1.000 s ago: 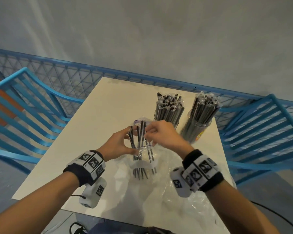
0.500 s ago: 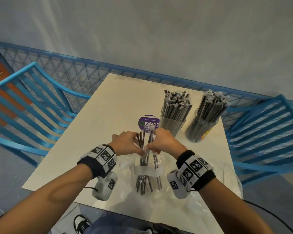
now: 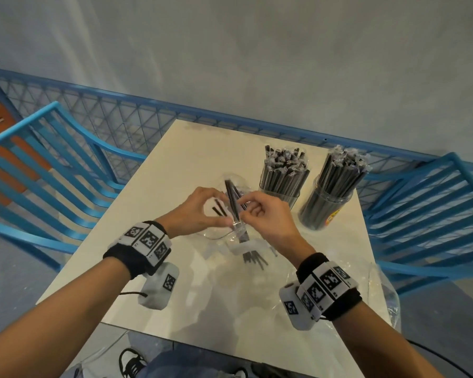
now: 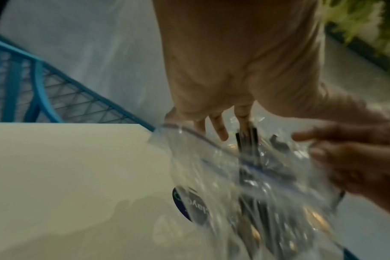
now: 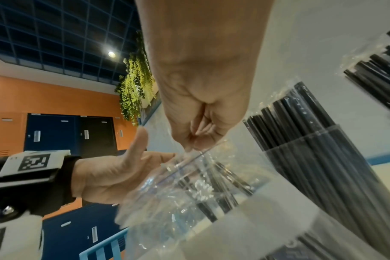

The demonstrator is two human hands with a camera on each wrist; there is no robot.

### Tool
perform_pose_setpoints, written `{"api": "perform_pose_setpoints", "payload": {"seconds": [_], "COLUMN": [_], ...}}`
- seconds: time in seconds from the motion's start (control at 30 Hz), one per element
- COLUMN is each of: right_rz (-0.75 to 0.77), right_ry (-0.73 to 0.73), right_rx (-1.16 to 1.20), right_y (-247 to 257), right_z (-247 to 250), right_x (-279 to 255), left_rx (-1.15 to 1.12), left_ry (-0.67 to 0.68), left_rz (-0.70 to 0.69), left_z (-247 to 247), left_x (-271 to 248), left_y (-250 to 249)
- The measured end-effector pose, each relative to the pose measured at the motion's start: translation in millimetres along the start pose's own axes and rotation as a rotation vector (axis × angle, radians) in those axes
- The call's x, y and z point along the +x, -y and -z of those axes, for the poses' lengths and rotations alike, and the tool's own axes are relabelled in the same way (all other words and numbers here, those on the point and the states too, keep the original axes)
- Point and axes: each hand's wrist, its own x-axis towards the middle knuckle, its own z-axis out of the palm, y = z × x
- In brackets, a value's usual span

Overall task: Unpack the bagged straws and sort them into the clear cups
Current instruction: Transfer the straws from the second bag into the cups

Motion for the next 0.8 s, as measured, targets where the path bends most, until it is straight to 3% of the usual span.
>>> {"api": "perform_pose_setpoints", "payload": {"seconds": [0.07,0.17,0.23,0.37,0.47,0.6,0.8], "right_rz": [0.043,0.084,0.109,0.151,0.168,0.155,0.022], "right_ry": [-0.001,0.009,0.015,0.042,0.044,0.073,0.306], "right_rx": [0.094,0.192,0.223,0.264,0.272,0.082,-0.262], "right_y": [-7,-11,-11,-9,-9,-10,0], "right_z": [-3,-7,-9,-11,-12,-10,-16], "right_x": [-4,-4,-2,4,8,16,28], "left_rx": [-0.179,-0.404,-0.415,-0.371,-0.502,-0.478,-0.490], "left_ry": [-0.112,-0.397,-0.459,-0.228,-0.154,-0.127,-0.079], "left_rz": [0.023,0.136,0.238,0.430,0.478,0.349,0.221], "left_z": [7,15,17,15,13,13,7], "left_x": [-2,-1,0,0,2,5,14], "left_y": [3,13,21,32,37,24,-4]}}
